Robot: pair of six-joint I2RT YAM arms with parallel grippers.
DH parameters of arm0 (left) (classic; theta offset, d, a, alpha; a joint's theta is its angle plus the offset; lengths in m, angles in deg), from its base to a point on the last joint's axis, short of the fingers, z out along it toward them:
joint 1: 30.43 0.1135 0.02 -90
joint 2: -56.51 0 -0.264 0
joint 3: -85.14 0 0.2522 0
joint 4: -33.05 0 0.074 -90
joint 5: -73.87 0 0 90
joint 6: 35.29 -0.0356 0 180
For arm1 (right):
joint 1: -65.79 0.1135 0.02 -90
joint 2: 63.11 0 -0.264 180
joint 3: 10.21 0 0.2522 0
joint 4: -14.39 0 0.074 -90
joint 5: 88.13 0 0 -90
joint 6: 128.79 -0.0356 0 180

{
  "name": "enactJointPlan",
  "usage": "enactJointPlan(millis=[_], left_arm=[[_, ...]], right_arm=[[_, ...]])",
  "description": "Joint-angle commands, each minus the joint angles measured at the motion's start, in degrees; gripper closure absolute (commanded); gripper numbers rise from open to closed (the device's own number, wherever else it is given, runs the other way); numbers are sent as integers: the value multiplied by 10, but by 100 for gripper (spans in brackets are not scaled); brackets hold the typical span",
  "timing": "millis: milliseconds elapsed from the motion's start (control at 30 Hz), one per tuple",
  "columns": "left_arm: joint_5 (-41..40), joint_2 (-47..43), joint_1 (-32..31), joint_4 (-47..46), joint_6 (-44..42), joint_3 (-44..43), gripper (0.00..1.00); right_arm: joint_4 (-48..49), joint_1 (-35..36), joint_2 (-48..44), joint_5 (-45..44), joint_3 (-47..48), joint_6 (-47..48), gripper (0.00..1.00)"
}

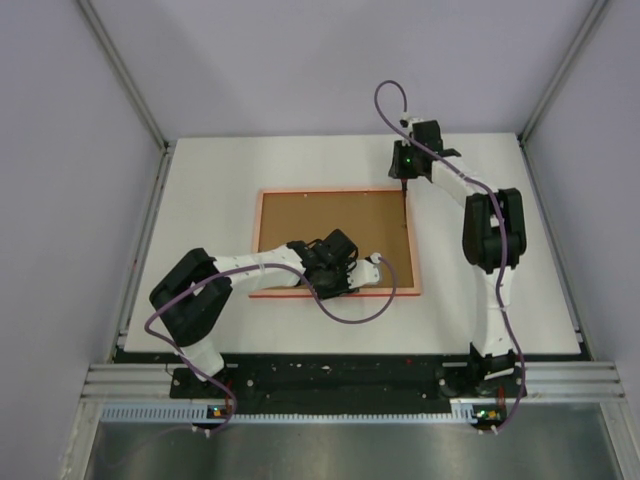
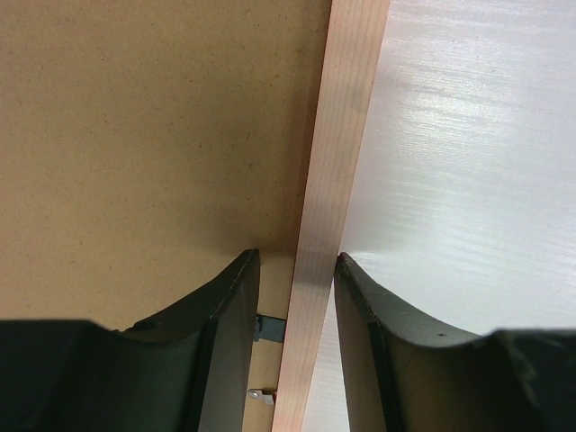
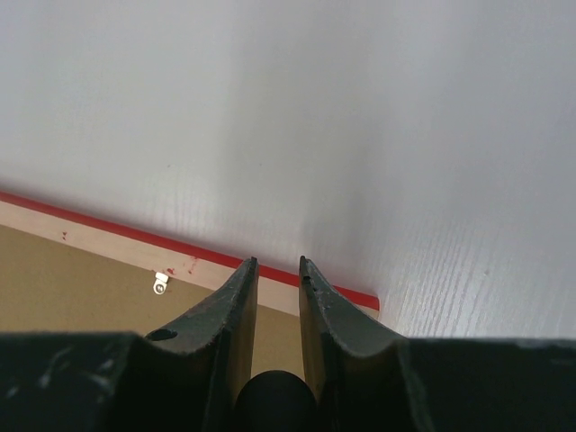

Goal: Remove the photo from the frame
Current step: Release the photo frame item from the photo frame.

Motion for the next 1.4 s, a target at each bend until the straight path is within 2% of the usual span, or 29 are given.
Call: enactJointPlan(millis=[0, 667, 1367], left_arm=[[-8, 11, 0, -5, 14, 9, 57], [-11, 8, 0, -6, 16, 10, 58], [-51, 21, 0, -17, 31, 4, 61]], right_arm=[[-23, 5, 18, 11, 45, 24, 100], [21, 4, 18, 32, 13, 14, 100], [-39, 5, 26, 52, 17, 28, 100]])
